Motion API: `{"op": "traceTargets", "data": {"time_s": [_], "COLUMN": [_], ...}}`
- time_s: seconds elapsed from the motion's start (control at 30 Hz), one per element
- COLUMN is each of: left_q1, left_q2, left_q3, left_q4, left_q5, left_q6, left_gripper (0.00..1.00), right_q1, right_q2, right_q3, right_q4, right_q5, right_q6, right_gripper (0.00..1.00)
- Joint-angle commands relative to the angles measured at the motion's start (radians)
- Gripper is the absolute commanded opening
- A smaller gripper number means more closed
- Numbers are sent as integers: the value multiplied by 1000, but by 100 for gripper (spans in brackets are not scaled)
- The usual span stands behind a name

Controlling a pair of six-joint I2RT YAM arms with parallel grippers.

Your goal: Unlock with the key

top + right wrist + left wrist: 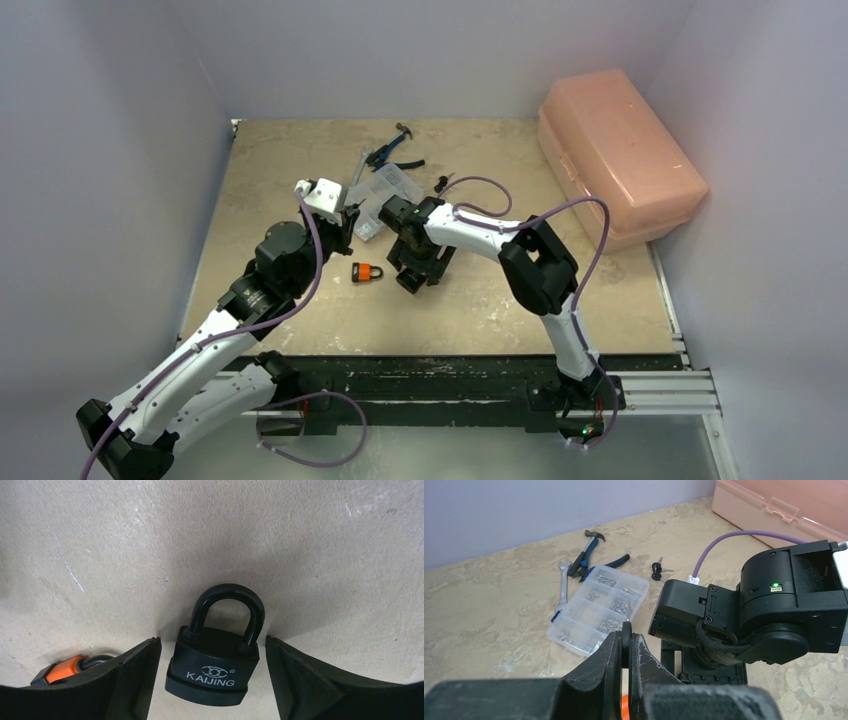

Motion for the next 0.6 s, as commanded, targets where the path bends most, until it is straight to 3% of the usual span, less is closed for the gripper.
{"op": "traceTargets", "data": {"time_s": [0.0, 0.07, 0.13, 0.23, 0.33, 0.57], "left_q1": [7, 6, 6, 6, 7, 5], "left_q2": [-3, -3, -4, -4, -4, -3], "left_q3": [38, 37, 38, 36, 37, 33], "left_q4": [5, 5, 5, 5, 5, 7], "left_q5": [-5, -5, -5, -8, -12, -18], "left_q6": [9, 11, 12, 14, 17, 17], "left_gripper": [0, 0, 0, 0, 0, 0], "right_q1": [6, 6, 6, 6, 6, 4], "right_q2": [3, 0, -6, -24, -60, -221], "right_q3": [38, 34, 22, -18, -50, -182], "right_q4": [-16, -19, -24, 51, 113, 265], "right_q5": [10, 12, 4, -47, -54, -17], "right_q6": [27, 27, 24, -10, -57, -92], "right_gripper": [80, 72, 57, 23, 0, 0]}}
